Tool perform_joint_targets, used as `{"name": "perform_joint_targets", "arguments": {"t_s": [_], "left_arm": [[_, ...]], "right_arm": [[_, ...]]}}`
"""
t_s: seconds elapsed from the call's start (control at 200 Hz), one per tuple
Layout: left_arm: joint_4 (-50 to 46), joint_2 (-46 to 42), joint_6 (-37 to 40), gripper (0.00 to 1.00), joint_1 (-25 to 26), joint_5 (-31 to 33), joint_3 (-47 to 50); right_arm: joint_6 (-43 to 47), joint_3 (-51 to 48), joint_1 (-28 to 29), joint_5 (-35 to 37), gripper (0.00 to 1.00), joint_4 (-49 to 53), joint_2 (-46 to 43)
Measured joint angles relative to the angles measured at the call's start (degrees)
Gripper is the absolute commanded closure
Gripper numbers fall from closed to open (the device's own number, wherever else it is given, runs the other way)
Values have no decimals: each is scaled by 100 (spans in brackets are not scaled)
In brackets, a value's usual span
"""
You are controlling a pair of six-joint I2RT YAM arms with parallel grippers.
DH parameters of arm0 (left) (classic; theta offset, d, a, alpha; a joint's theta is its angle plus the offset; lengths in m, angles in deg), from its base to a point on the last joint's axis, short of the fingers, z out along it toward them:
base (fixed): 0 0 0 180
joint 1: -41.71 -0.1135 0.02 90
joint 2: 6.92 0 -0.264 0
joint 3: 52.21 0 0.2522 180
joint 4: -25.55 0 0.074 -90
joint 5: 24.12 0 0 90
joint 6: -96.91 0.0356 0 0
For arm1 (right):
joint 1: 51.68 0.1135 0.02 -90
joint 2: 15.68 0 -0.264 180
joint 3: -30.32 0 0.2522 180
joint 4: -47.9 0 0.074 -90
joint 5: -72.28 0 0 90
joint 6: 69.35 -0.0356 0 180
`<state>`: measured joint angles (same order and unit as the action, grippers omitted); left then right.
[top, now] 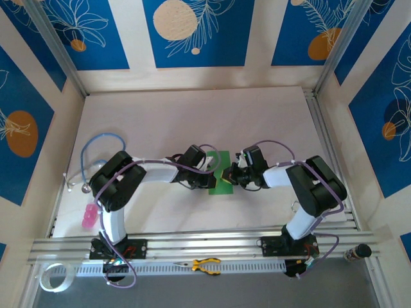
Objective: Fold a paper plane with a square sheet of paper (pick it up from the middle)
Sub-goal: Fold the triangle a second time at the center of the table.
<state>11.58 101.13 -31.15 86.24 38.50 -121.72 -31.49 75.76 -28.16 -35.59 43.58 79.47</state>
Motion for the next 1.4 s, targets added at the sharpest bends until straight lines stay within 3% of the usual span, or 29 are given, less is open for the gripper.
{"name": "perform_joint_targets", "arguments": {"t_s": [0.49,0.69,0.915,1.401], "left_arm": [[0,0,-2,100,0,0,0],[0,0,-2,100,0,0,0],[0,-2,-2,100,0,0,-2],[-334,-63,-87,100,26,42,-166]], "right_arm": [[131,125,-874,111,100,557,-251],[129,168,-551,90,100,669,-785],[66,175,-35,59,100,590,-490],[177,195,-319,-122,100,673,-42]]}}
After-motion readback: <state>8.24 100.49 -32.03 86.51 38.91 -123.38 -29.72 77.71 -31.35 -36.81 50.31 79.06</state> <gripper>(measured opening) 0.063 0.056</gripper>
